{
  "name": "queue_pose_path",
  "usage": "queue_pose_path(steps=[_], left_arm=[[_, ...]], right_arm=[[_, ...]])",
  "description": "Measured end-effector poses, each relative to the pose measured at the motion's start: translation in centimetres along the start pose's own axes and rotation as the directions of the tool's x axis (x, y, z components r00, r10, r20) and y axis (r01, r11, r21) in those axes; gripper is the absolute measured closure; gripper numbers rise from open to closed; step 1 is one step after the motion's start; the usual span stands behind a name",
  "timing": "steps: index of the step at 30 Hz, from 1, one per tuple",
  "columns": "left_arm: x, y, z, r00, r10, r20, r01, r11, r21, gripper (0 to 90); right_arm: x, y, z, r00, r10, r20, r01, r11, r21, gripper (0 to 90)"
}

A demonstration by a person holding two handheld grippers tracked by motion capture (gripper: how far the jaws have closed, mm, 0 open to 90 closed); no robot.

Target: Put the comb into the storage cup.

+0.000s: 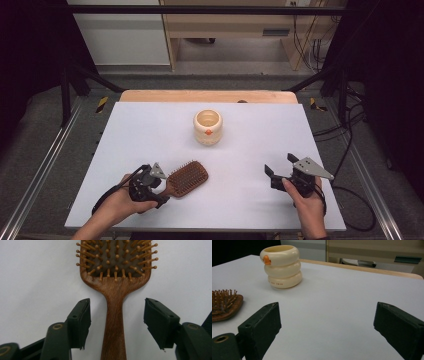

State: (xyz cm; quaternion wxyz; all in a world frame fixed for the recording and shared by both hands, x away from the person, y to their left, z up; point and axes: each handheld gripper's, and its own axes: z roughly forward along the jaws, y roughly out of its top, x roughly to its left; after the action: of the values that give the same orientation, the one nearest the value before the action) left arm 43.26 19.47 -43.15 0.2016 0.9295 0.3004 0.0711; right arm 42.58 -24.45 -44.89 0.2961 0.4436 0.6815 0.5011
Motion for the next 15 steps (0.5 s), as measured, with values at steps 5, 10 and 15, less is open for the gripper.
queue_pose_path(steps=[5, 10, 15], left_arm=[[-0.2, 0.4, 0.5, 0.9999, 0.009, 0.006, -0.009, 0.9998, 0.019, 47.9], [-0.1, 0.3, 0.8, 1.0000, 0.007, 0.005, -0.007, 0.9995, 0.030, 52.2], [0.1, 0.0, 1.1, 0.9999, 0.002, 0.012, -0.002, 0.9990, 0.044, 55.7]], right_arm=[[0.0, 0.0, 0.0, 1.0000, 0.004, -0.002, -0.004, 1.000, 0.003, 7.8], [0.0, -0.1, 0.1, 1.0000, 0.004, -0.006, -0.004, 1.000, 0.007, 7.8], [0.0, -0.1, 0.1, 1.0000, 0.005, -0.008, -0.005, 1.000, 0.011, 7.8]])
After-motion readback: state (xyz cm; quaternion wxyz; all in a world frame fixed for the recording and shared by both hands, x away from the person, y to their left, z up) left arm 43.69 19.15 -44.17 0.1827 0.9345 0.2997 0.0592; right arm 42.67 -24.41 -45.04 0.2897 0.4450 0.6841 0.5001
